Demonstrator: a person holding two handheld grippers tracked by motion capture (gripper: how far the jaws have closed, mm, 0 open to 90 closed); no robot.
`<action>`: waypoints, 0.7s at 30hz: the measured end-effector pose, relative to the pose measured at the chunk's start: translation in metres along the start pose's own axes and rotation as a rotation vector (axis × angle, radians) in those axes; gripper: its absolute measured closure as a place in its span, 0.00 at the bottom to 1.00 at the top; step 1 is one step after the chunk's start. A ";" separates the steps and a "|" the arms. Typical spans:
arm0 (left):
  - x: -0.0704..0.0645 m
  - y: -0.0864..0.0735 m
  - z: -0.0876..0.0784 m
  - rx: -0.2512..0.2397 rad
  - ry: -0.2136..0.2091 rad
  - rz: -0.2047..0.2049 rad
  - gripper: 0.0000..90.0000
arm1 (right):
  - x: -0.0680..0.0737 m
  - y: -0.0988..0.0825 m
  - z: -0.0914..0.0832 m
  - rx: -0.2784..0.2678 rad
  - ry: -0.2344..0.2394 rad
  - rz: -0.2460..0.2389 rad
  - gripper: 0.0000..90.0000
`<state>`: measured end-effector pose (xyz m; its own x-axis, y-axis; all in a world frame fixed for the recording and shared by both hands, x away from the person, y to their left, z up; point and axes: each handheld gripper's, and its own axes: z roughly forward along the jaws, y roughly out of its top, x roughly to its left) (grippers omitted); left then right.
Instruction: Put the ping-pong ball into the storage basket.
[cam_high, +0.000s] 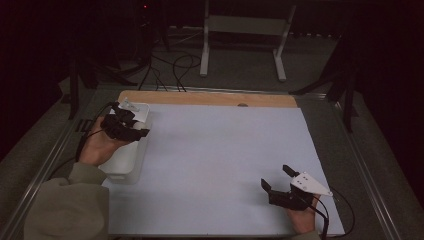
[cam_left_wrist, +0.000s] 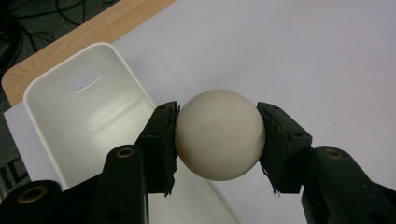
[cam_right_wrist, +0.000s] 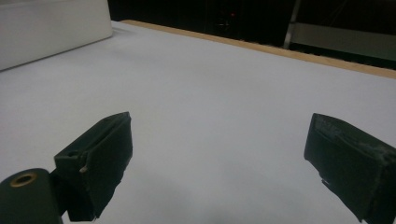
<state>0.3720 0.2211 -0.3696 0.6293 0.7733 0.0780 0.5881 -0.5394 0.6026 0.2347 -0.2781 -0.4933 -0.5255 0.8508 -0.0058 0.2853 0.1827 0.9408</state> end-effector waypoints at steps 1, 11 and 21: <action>0.001 0.000 0.000 0.000 0.001 0.000 0.57 | 0.000 0.000 0.000 0.000 0.000 0.000 0.08; 0.004 -0.005 -0.002 0.010 0.013 -0.006 0.57 | 0.000 0.000 0.000 -0.001 0.000 0.001 0.08; 0.007 -0.010 -0.001 0.021 0.024 -0.012 0.57 | 0.000 0.000 0.000 0.000 -0.001 0.001 0.08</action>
<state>0.3698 0.2327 -0.3740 0.6096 0.7876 0.0901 0.6065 -0.5366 0.5868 0.2347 -0.2781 -0.4933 -0.5249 0.8512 -0.0055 0.2855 0.1821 0.9409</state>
